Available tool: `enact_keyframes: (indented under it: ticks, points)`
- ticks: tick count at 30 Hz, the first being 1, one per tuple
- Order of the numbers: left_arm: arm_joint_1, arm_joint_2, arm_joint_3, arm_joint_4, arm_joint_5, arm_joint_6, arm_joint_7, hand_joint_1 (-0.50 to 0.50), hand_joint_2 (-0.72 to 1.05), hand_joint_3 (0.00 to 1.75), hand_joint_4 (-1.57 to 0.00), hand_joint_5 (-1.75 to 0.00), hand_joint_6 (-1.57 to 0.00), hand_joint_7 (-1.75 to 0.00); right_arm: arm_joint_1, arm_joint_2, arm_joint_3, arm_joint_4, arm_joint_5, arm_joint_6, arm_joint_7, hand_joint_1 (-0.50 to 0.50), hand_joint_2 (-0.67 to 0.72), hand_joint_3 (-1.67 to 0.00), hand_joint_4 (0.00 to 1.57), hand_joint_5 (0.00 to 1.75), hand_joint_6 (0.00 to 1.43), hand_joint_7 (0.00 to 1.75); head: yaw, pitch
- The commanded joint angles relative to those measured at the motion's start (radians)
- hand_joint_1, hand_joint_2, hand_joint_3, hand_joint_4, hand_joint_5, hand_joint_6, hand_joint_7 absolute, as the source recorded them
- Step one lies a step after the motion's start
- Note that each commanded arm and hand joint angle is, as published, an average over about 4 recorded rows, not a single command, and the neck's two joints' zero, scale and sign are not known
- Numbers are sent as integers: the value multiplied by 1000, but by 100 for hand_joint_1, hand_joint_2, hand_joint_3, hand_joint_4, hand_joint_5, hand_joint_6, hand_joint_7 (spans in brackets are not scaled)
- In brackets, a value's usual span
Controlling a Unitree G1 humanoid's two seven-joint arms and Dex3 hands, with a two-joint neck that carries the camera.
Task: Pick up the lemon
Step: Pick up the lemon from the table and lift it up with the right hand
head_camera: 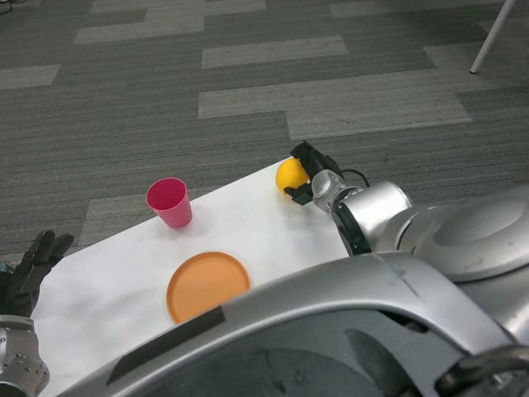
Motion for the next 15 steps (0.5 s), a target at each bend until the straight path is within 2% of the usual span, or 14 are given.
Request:
enact_keyframes:
  ticks: [1, 5, 9, 15]
  points:
    - [5, 15, 7, 0, -9, -5, -1, 50, 52, 9, -7, 0, 0, 0, 23, 2, -8, -21, 25, 5, 11, -38, -60, -119, 30, 175, 70, 94, 2, 2]
    - [6, 15, 7, 0, -9, -6, -2, 50, 52, 9, -7, 0, 0, 0, 56, 2, -9, -58, 53, 1, 25, -34, -60, -125, 32, 175, 77, 84, 1, 6]
    - [6, 13, 7, 2, -9, -4, -1, 50, 52, 9, -7, 0, 0, 0, 102, 9, -16, -132, 98, -17, 83, -35, -60, -127, 33, 175, 76, 84, 2, 8]
    - [6, 13, 7, 4, -9, -6, -1, 50, 52, 9, -7, 0, 0, 0, 127, 20, -14, -176, 127, -64, 144, -33, -60, -127, 29, 175, 71, 84, 6, 10]
